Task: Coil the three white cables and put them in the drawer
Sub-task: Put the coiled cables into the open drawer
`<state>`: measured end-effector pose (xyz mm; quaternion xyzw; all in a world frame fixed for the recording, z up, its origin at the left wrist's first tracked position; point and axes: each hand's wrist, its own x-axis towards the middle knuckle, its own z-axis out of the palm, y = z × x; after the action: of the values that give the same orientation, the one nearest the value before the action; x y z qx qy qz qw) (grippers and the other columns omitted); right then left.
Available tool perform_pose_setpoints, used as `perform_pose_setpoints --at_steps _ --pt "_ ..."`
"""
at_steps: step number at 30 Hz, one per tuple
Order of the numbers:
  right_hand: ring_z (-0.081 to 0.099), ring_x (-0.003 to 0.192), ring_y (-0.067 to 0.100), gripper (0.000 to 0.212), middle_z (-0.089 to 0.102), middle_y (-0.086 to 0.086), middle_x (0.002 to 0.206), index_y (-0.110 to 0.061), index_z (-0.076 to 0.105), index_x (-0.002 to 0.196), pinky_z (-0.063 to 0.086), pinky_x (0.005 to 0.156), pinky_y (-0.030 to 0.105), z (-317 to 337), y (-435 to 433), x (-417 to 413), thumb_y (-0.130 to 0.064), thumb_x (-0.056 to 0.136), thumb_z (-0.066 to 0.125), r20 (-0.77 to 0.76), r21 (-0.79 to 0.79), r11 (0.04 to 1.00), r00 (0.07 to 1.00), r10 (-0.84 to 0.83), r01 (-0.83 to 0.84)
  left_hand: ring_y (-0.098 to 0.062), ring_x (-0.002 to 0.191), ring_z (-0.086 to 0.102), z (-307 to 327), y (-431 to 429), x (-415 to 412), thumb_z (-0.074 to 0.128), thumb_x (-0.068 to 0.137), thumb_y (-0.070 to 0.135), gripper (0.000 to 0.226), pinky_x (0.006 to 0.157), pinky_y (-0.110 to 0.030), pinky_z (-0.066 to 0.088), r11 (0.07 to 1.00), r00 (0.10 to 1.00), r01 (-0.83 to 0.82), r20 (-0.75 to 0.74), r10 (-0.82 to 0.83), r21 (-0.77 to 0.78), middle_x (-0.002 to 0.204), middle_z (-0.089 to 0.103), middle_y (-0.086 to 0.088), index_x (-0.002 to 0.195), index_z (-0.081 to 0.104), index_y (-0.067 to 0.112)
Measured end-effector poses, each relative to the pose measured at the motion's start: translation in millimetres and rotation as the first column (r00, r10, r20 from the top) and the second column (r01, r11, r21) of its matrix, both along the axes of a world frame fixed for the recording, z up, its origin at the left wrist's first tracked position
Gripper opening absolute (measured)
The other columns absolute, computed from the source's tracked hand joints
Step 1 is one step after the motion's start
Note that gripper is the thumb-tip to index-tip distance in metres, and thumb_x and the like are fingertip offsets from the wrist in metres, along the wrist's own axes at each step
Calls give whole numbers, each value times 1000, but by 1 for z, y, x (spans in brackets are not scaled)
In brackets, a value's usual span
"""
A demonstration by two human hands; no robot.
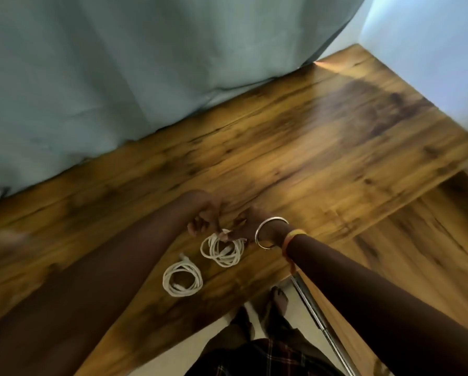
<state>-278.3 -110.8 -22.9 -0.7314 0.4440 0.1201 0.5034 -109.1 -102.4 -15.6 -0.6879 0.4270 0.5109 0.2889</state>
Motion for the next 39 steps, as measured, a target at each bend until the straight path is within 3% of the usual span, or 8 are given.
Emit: perform_pose_setpoints --at_steps 3,7,17,21,25,31,34,39 --pt "72 87 20 64 75 6 102 -10 71 111 61 79 40 -5 6 9 -39 59 93 -59 -14 999 997 46 -47 -37 90 70 -5 16 5 79 80 30 60 78 -46 60 991 995 -99 -5 100 94 113 64 -24 119 56 -11" --pt "71 87 19 58 76 4 99 -12 73 107 57 73 30 -4 16 12 -39 59 92 -81 -103 990 993 91 -100 -41 95 70 -5 28 -3 74 85 18 45 85 -49 58 978 978 -198 -49 201 59 113 65 -29 114 58 -12" --pt "72 90 22 44 76 7 97 -11 75 103 57 74 31 -3 8 -13 -29 66 90 -117 -169 985 992 -54 33 -35 76 71 5 17 -34 69 84 -2 32 56 -38 61 953 949 -284 -175 263 -106 92 67 -24 113 60 -14" --pt "72 92 21 48 75 8 102 -11 74 107 53 72 26 7 -20 -64 -21 63 92 -100 -210 961 974 -201 177 -37 82 71 20 -12 -84 67 86 -2 12 53 -35 60 946 954 -232 -243 176 -225 95 67 -21 96 62 -6" --pt "66 77 16 45 76 8 96 -16 77 107 45 66 22 14 -46 -137 -18 64 91 -113 -254 914 929 -352 316 -32 86 72 27 -53 -154 78 79 11 32 61 -36 60 907 980 -52 -198 -35 -418 93 71 -18 103 64 -5" --pt "72 77 19 45 76 5 85 -17 78 101 61 78 36 8 -39 -288 -19 58 94 -128 -237 748 743 -656 620 -20 79 67 9 -85 -301 79 76 17 26 61 -32 56 823 937 107 -221 -272 -558 85 69 -9 97 68 4" --pt "73 81 22 52 77 7 90 -15 76 104 61 79 44 -9 -8 -362 -20 56 96 -150 -229 590 571 -807 774 -25 83 70 -20 -73 -378 83 68 6 25 75 -41 61 845 896 5 -372 -241 -535 87 71 -9 86 67 9" --pt "68 79 17 52 72 5 87 -12 76 104 60 79 32 -44 62 -433 -17 57 96 -216 -209 320 276 -937 924 -22 85 68 -77 -29 -458 84 59 10 31 76 -38 60 902 800 -19 -549 -244 -430 90 72 -4 82 66 23"
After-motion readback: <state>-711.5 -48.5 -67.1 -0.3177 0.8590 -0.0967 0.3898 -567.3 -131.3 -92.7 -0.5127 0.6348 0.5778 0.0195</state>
